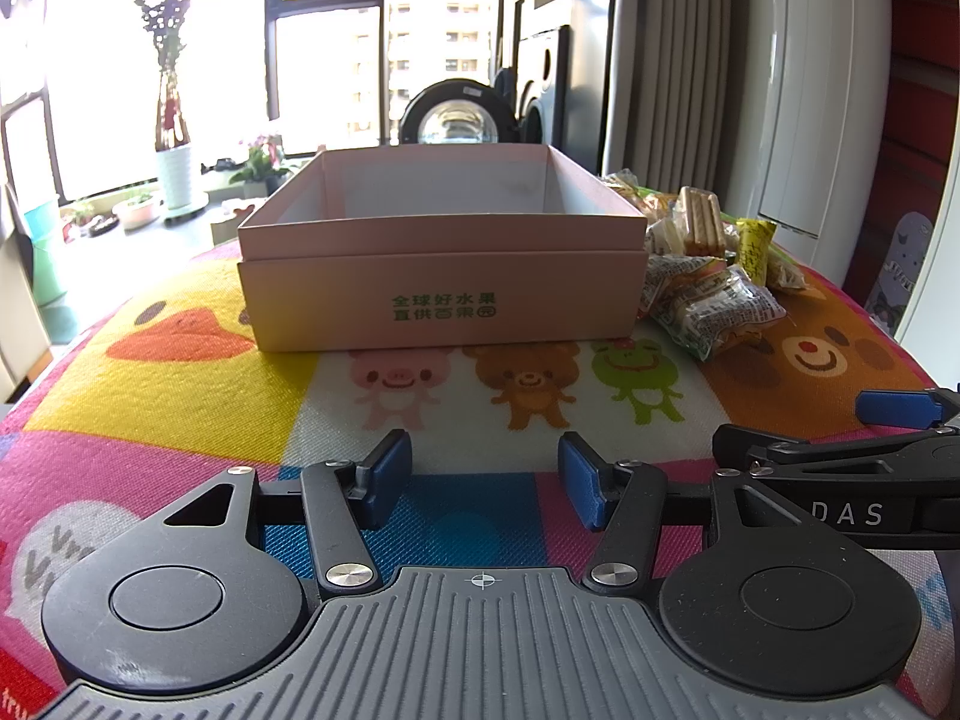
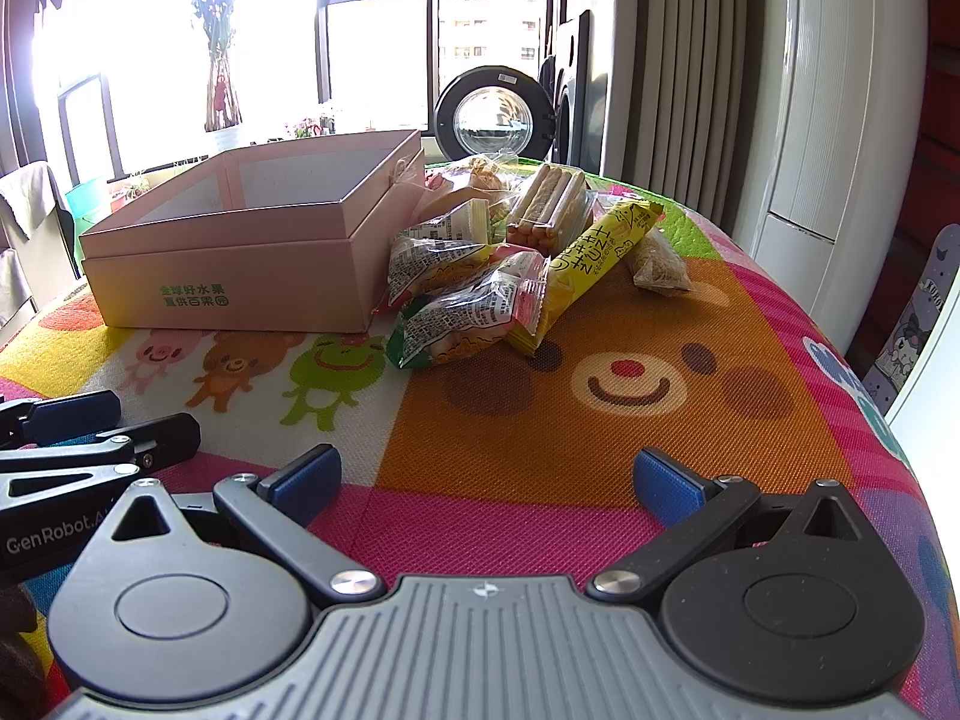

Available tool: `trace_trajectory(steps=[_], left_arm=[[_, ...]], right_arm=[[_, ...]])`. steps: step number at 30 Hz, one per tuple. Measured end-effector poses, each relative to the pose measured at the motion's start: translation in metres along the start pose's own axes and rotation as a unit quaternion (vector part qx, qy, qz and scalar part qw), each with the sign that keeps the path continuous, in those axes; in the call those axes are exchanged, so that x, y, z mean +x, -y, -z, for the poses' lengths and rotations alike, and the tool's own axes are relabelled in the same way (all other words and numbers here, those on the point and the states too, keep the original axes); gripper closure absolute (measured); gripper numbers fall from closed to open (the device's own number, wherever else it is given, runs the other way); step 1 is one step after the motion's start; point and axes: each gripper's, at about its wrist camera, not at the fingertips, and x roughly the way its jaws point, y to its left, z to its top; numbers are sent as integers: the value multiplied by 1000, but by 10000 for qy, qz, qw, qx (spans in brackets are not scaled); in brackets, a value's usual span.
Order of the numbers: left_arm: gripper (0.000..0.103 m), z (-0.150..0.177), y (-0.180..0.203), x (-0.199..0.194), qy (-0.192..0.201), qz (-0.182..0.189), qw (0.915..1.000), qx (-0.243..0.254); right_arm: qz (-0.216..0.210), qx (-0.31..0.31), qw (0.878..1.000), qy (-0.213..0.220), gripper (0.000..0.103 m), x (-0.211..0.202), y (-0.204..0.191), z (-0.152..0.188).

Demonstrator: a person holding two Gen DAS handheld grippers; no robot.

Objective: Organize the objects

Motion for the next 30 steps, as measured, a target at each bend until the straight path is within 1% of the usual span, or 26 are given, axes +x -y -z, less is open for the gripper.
trace_trajectory(steps=[30], left_arm=[[42, 0, 2, -2, 9, -54, 10000, 74]], right_arm=[[-4, 10, 10000, 0, 0, -1, 0, 0]])
